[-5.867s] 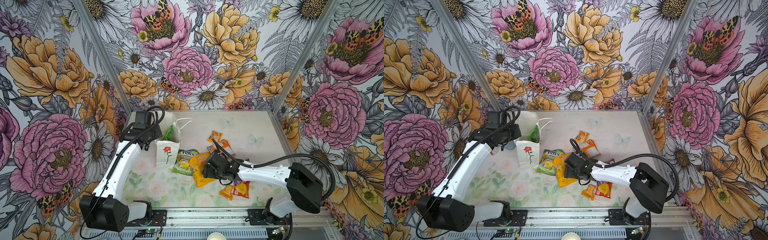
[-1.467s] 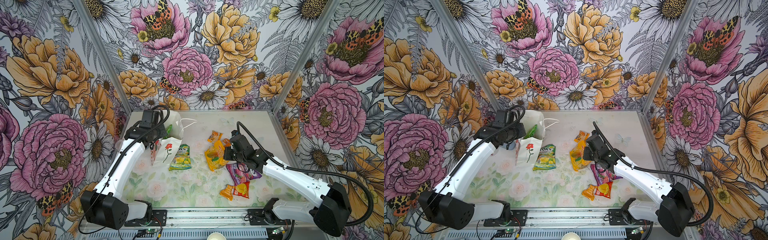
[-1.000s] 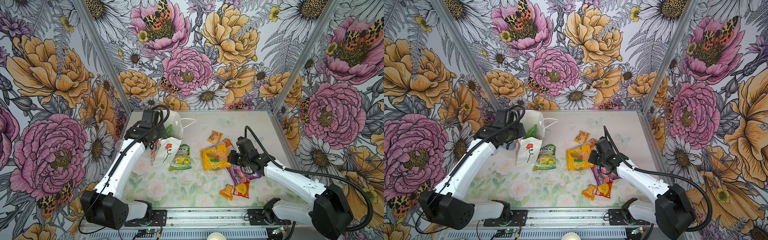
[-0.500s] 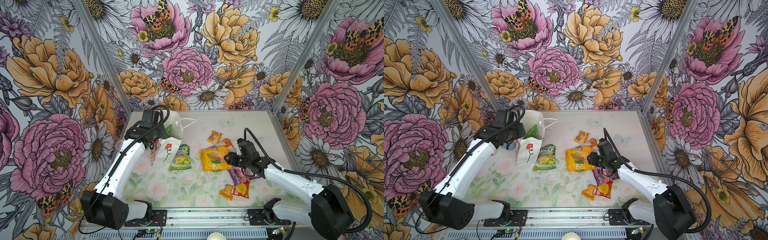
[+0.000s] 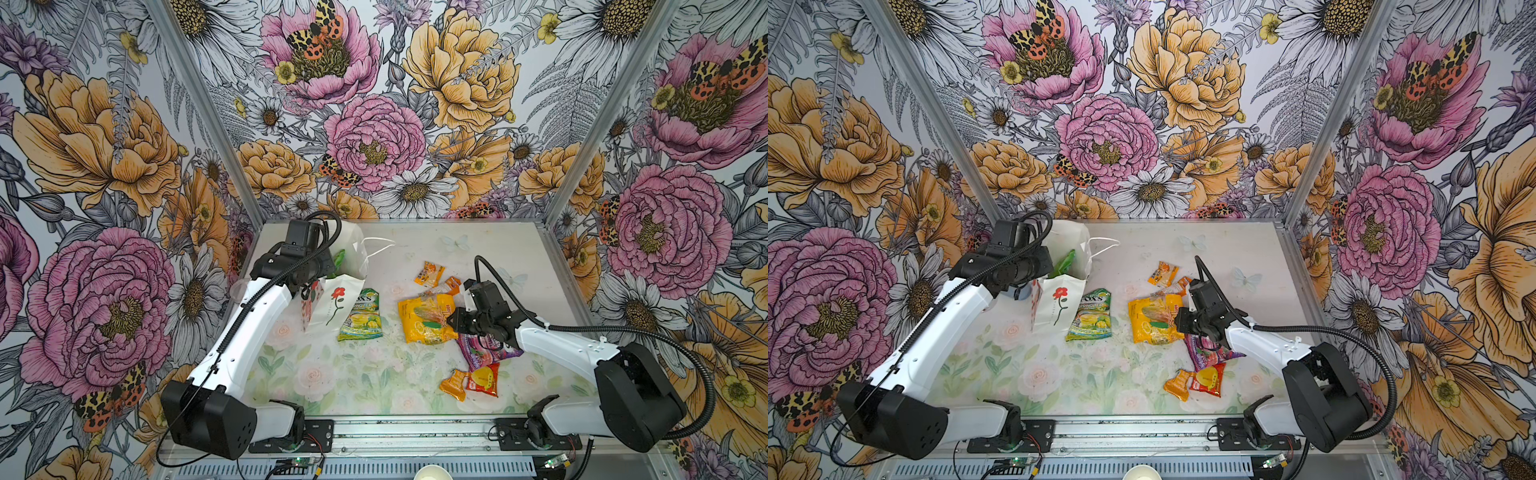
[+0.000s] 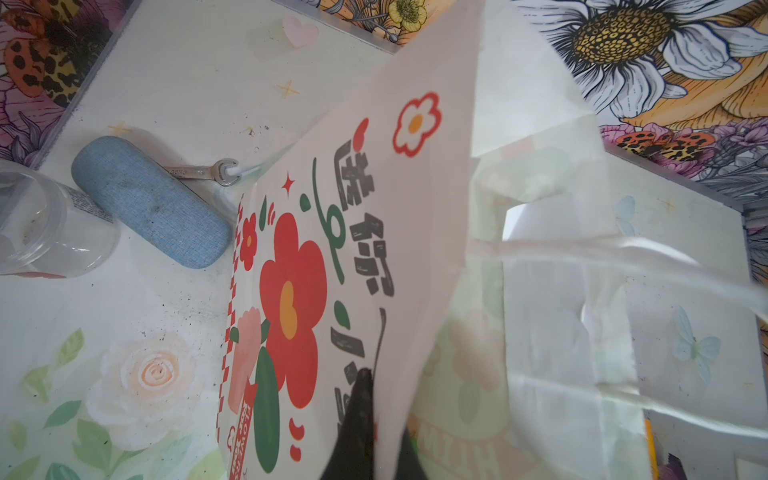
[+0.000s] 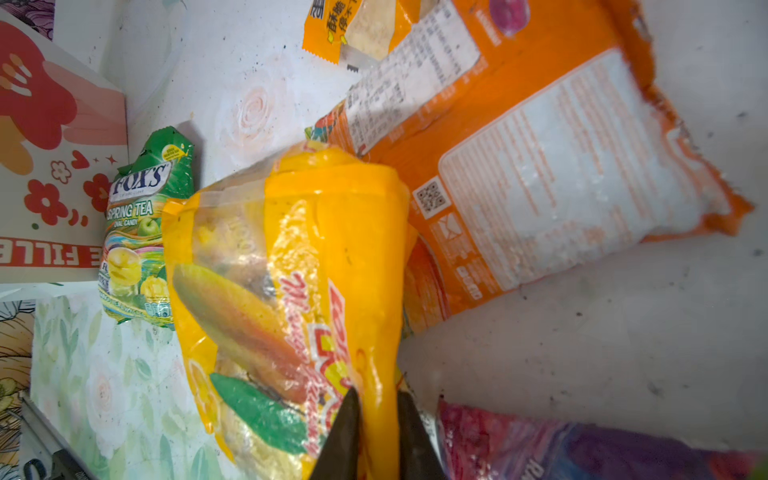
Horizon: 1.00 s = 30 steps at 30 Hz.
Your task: Place the snacks into the paper bag
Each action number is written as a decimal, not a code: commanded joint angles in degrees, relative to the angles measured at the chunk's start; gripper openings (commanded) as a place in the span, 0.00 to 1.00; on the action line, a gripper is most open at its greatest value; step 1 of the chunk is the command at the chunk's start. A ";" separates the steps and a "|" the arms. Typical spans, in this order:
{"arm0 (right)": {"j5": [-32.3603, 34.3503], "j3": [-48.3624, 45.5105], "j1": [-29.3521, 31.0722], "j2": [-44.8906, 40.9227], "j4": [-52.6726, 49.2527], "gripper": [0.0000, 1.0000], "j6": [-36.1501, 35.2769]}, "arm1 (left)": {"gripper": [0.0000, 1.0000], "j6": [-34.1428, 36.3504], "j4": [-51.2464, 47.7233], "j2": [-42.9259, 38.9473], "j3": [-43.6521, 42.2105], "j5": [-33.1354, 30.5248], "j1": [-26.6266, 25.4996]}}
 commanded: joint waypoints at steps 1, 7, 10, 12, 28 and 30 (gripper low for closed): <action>-0.15 0.22 -0.33 -4.10 1.28 0.00 1.33 | 0.00 0.49 -1.14 0.76 0.48 1.28 -1.28; 0.71 2.43 -0.35 -13.67 -2.91 0.00 5.87 | 0.00 2.04 -1.12 2.10 2.80 3.47 -5.14; 2.37 5.01 -0.40 -18.47 -5.20 0.00 8.31 | 0.00 2.52 -1.20 2.84 3.87 2.41 -8.04; 3.82 7.54 -0.37 -20.58 -7.61 0.00 9.15 | 0.00 2.36 -1.09 3.51 4.30 2.30 -9.32; 9.40 37.30 4.33 -17.00 -13.97 0.00 7.03 | 0.00 0.74 -1.41 6.46 8.09 1.84 -13.94; 9.62 39.93 6.86 -14.39 -12.57 0.00 6.82 | 0.00 0.68 -1.44 6.56 8.47 1.92 -14.20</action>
